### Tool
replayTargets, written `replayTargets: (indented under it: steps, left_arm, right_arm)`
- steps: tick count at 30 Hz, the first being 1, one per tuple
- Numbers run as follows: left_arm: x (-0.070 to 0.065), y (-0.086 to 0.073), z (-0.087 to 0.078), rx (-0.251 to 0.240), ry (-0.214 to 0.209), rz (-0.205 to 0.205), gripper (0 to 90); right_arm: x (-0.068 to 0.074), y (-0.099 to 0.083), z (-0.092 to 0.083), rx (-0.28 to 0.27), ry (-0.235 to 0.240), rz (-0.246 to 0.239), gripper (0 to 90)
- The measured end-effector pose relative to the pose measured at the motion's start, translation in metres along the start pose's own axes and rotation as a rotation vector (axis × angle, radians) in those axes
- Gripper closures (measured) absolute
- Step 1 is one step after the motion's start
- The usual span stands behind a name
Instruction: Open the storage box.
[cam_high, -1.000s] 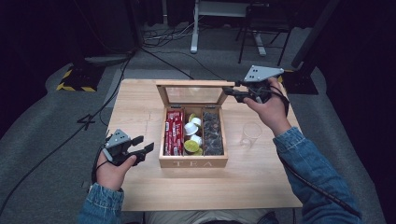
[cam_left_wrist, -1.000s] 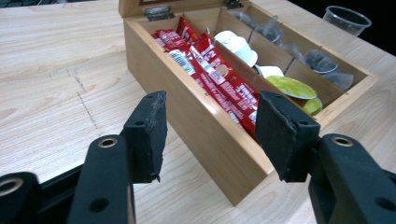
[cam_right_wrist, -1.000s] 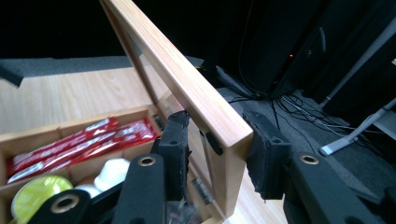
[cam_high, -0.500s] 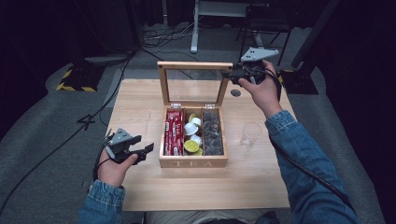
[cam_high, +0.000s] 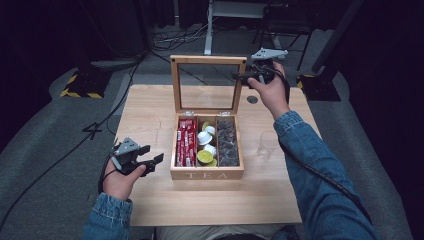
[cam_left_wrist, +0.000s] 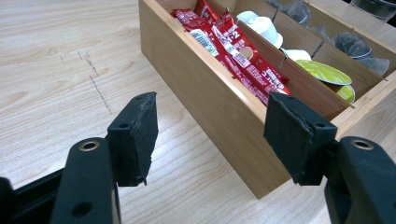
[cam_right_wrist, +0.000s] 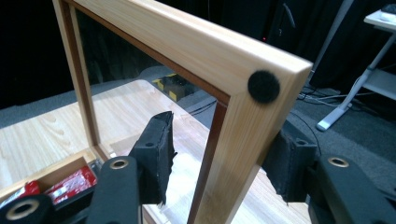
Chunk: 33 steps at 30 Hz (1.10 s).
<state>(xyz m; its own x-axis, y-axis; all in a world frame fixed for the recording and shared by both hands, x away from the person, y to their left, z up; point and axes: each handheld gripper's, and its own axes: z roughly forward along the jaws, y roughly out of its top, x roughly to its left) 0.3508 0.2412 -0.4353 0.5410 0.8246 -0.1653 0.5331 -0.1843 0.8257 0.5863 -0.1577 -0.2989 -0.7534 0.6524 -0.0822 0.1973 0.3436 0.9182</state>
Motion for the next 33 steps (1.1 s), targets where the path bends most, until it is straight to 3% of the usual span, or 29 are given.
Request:
replayTargets:
  steps: [3, 10, 20, 23, 33]
  left_arm:
    - [0.0, 0.0, 0.0, 0.0, -0.001, -0.001, 35.7]
    - [0.001, 0.0, 0.0, 0.001, -0.001, -0.007, 35.8]
    - [0.0, -0.001, 0.001, 0.009, -0.001, -0.006, 35.8]
    - [0.001, -0.001, 0.002, 0.011, -0.002, -0.002, 35.8]
    - [0.001, -0.001, 0.002, 0.014, -0.003, -0.003, 35.8]
  right_arm:
    - [-0.005, -0.001, 0.008, 0.005, -0.009, 0.025, 47.3]
    - [-0.008, -0.009, 0.019, 0.039, -0.025, 0.032, 44.3]
    - [-0.014, -0.037, 0.035, 0.121, -0.032, 0.057, 42.1]
    - [-0.015, -0.047, 0.041, 0.142, -0.016, 0.079, 43.0]
    - [-0.013, -0.05, 0.046, 0.161, -0.01, 0.086, 41.8]
